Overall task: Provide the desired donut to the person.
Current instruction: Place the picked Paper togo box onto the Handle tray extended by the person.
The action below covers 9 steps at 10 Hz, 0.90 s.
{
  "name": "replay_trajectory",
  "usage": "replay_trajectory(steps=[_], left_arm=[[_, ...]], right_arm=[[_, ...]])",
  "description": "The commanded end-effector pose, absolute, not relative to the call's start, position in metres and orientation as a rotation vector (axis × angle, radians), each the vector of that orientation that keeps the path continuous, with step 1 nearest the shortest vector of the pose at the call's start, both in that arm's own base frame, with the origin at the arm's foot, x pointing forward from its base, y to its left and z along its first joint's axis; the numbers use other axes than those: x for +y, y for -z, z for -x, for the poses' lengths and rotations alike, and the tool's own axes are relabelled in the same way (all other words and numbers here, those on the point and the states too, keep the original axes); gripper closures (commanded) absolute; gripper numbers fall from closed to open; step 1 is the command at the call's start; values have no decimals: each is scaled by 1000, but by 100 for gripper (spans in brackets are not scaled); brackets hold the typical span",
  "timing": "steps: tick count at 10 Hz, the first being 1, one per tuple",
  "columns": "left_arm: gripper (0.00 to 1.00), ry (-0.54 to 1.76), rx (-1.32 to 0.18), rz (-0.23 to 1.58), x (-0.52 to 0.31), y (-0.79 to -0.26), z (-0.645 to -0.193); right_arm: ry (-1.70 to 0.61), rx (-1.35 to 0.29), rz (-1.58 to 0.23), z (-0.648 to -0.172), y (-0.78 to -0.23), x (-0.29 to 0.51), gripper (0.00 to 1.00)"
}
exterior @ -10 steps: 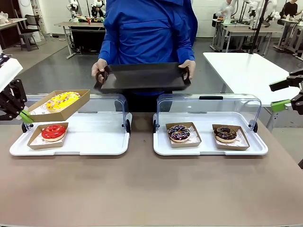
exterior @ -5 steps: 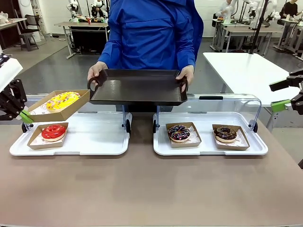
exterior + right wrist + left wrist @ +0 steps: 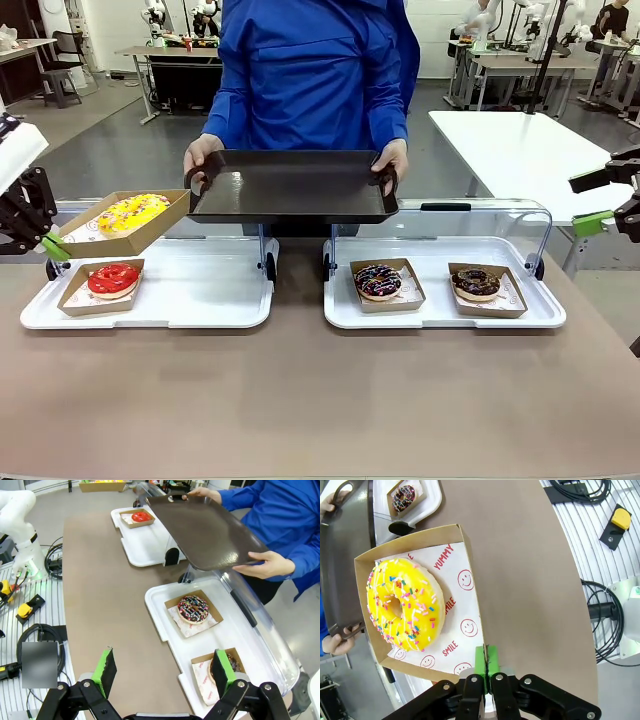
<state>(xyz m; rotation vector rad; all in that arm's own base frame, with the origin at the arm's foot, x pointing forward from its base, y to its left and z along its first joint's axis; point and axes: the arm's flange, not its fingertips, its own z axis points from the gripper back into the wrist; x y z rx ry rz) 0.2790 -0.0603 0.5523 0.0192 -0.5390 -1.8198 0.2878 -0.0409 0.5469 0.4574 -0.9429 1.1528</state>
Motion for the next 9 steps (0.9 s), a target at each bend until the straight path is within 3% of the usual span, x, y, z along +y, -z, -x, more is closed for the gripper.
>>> replay_trajectory(steps=[1,3,4,6,9], left_arm=[[100,1812,-547,-33,-60,-551,-282],[98,1820,-539,-19,-60,-552,-279],[98,1835,-551,-51,-87,-579,-293],[98,1813,-478,-22,-137,-613,-344],[98,1735,-501,-4,-189,-627,-415]], right_arm=[[-1164,-962,-478,-291,-546,-40,0],[-1164,-962,-478,-291,-546,-40,0],[-1164,-962,-478,-291,-546,-40,0],[-1164,-962,-478,-291,-546,-40,0],[-1164,-962,-478,-291,-546,-40,0]])
